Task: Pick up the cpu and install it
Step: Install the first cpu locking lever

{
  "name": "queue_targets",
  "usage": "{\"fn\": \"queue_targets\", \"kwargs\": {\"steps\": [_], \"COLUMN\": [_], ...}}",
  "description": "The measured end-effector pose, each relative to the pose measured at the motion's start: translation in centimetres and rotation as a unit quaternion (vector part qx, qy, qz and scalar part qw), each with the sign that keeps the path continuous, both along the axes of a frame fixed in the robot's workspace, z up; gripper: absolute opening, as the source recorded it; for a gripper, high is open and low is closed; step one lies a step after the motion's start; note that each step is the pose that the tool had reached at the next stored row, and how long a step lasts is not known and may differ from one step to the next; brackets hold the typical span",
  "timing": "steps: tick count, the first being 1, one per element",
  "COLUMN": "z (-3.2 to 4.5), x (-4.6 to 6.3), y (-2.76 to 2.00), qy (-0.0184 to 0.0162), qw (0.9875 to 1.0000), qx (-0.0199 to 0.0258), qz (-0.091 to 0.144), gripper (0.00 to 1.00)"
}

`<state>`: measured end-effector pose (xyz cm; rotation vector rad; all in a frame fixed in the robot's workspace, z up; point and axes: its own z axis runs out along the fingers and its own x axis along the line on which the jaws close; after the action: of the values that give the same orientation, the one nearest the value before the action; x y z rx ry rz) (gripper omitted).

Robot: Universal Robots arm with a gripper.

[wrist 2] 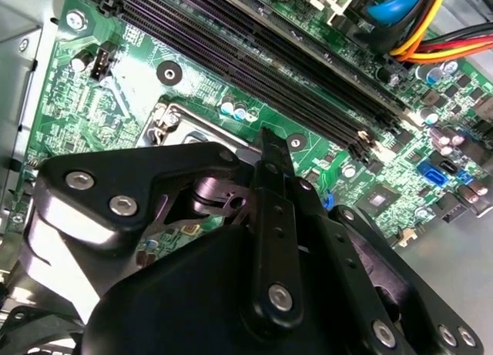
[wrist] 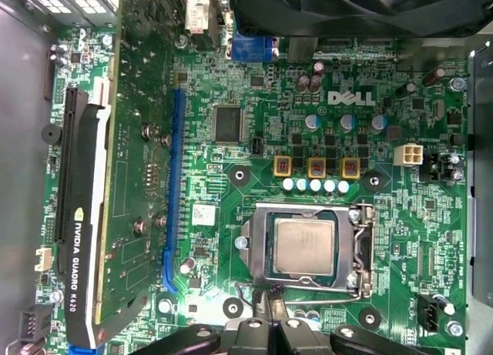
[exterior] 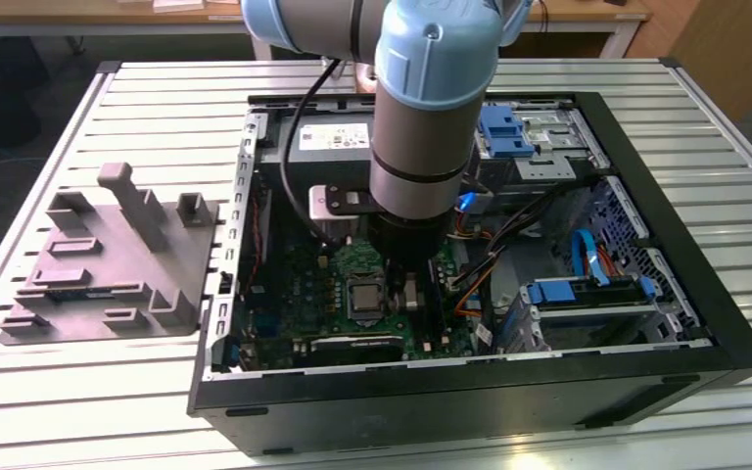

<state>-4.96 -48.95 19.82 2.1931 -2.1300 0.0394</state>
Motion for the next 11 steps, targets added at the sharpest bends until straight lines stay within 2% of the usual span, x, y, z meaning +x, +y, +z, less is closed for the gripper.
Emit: {"fn": "queue_targets", "kwargs": {"steps": [11], "z": [-0.48], "x": [-0.01], "y": [-0.01], "qy": [-0.0006], "qw": [1.0000], "qx": [0.0000], "qz": [0.004], "gripper": [0.11]}}
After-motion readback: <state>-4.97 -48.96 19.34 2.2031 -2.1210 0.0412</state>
